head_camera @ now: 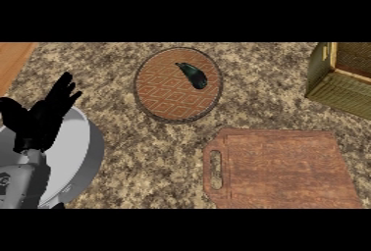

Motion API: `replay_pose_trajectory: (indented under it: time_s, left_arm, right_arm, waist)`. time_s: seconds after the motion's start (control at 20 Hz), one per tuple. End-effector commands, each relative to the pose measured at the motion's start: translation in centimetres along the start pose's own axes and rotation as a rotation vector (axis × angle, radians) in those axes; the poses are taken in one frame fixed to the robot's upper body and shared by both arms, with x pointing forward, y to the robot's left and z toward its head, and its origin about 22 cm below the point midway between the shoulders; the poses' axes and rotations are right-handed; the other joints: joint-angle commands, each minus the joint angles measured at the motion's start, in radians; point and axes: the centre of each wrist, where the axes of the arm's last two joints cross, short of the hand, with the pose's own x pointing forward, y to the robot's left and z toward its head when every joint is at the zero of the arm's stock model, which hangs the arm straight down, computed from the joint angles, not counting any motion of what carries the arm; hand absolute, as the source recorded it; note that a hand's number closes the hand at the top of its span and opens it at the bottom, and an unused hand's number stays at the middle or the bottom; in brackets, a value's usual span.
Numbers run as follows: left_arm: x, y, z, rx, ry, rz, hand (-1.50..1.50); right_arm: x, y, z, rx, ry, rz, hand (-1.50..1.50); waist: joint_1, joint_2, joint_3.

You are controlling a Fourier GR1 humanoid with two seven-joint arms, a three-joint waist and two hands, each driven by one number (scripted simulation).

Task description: Pick the tomato from the cutting board and place it in the basket

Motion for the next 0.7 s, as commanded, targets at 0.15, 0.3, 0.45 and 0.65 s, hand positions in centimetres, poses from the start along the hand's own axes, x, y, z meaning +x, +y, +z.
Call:
replay_pose_trajectory:
  time_s: [0.15, 0.3, 0.45, 0.65]
  left_arm:
    - [-0.4, 0.2, 0.0, 0.021, 0.080, 0.010, 0.00]
    - [-2.4, 0.6, 0.5, 0.039, 0.081, -0.006, 0.00]
    - [-2.5, 0.3, 1.0, 0.044, 0.105, 0.006, 0.00]
    - [-2.3, 0.6, 1.8, 0.035, 0.088, 0.013, 0.00]
  right_arm:
    - [-1.7, -5.0, -1.6, -0.184, 0.152, -0.273, -1.50]
    - [-3.1, -8.4, -1.8, -0.216, 0.177, -0.333, -1.50]
    - [-6.2, -14.4, -2.1, -0.177, 0.176, -0.334, -1.50]
    - [-11.0, -19.2, -0.7, -0.113, 0.188, -0.321, -1.50]
  waist:
    - [-0.011, 0.005, -0.009]
    - [-0.022, 0.003, -0.009]
    - [-0.028, 0.002, -0.009]
    - [-0.033, 0.000, -0.008]
